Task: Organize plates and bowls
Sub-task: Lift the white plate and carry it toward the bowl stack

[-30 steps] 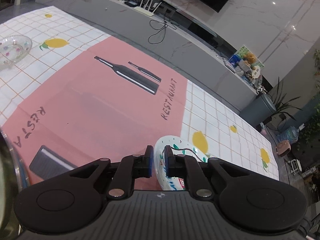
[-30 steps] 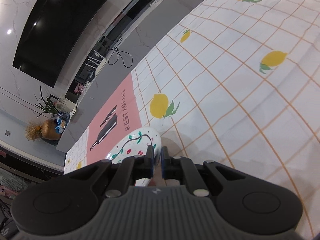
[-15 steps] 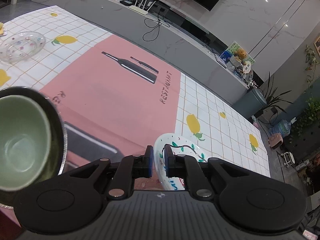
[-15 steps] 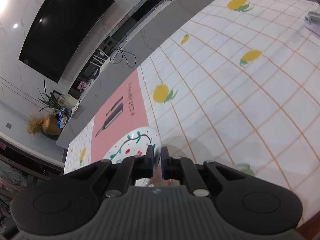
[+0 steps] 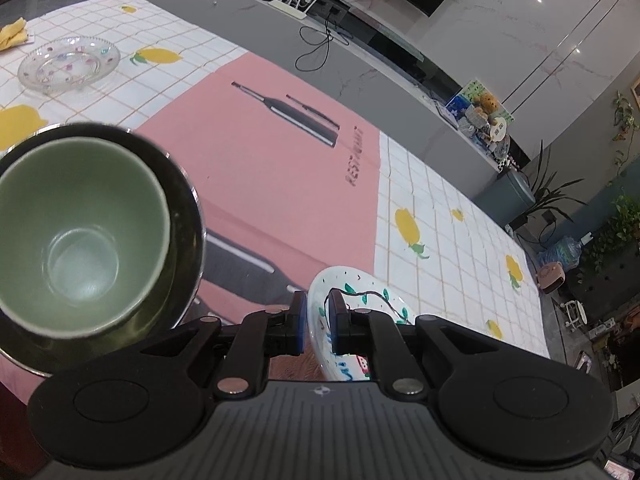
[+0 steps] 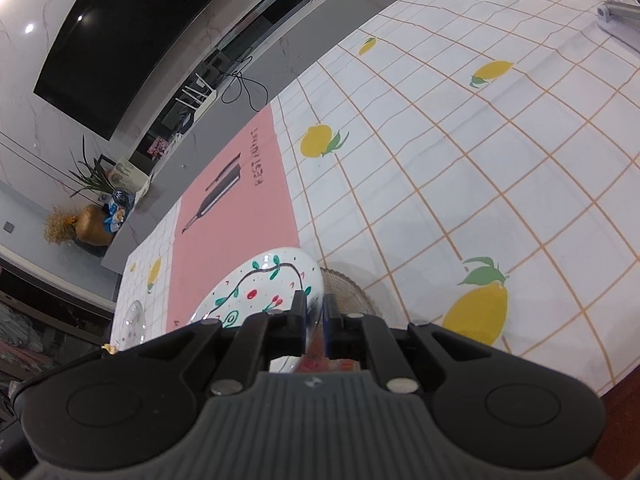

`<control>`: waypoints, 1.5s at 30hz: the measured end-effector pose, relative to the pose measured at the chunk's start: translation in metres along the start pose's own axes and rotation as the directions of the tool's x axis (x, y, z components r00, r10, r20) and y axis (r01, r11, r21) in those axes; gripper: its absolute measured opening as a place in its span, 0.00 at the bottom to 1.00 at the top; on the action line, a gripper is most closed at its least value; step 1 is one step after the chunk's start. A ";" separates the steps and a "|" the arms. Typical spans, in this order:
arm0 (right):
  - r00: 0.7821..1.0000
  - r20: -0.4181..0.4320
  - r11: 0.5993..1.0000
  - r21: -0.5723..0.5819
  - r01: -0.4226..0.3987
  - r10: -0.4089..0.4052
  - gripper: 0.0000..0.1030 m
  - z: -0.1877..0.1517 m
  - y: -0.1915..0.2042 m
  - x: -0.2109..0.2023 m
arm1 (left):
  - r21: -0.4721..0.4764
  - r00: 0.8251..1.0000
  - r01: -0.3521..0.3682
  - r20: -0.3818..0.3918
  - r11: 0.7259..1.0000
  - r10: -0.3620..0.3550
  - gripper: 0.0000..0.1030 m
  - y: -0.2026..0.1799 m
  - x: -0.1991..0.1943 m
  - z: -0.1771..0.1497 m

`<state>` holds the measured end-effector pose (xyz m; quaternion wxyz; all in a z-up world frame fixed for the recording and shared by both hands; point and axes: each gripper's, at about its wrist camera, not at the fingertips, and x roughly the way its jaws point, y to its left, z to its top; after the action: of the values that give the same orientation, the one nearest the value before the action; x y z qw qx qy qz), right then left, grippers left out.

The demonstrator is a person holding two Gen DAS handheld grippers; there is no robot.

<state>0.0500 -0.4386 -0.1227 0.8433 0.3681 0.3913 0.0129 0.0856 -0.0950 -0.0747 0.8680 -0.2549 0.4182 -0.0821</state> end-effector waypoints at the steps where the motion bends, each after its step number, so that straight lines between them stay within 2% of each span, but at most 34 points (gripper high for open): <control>1: 1.000 -0.001 1.000 -0.006 0.007 -0.007 0.05 -0.001 0.000 0.001 | 0.001 1.000 -0.003 -0.006 1.000 0.003 0.12 0.001 0.001 -0.002; 11: 0.997 -0.008 0.997 -0.038 0.072 -0.073 0.06 -0.004 -0.001 0.005 | 0.062 0.999 0.000 -0.052 0.998 0.003 0.11 -0.002 0.005 -0.013; 25: 0.989 -0.005 0.983 -0.115 0.144 -0.146 0.06 -0.016 0.000 0.005 | 0.129 0.994 -0.041 -0.100 0.991 0.054 0.11 -0.001 0.010 -0.028; 29: 0.986 0.008 0.971 -0.170 0.167 -0.168 0.06 -0.020 0.007 0.005 | 0.150 0.991 -0.068 -0.102 0.986 0.084 0.10 -0.002 0.012 -0.030; 40: 0.976 0.039 0.943 -0.252 0.217 -0.214 0.07 -0.026 0.015 0.010 | 0.155 0.992 -0.076 -0.088 0.985 0.090 0.08 -0.004 0.014 -0.030; 45: 0.970 0.056 0.924 -0.298 0.241 -0.235 0.11 -0.031 0.020 0.013 | 0.162 0.992 -0.084 -0.077 0.983 0.097 0.08 -0.005 0.014 -0.031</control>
<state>0.0436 -0.4009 -0.1311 0.8888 0.1845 0.4181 -0.0331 0.0717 -0.1154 -0.0981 0.8700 -0.1622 0.4576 -0.0863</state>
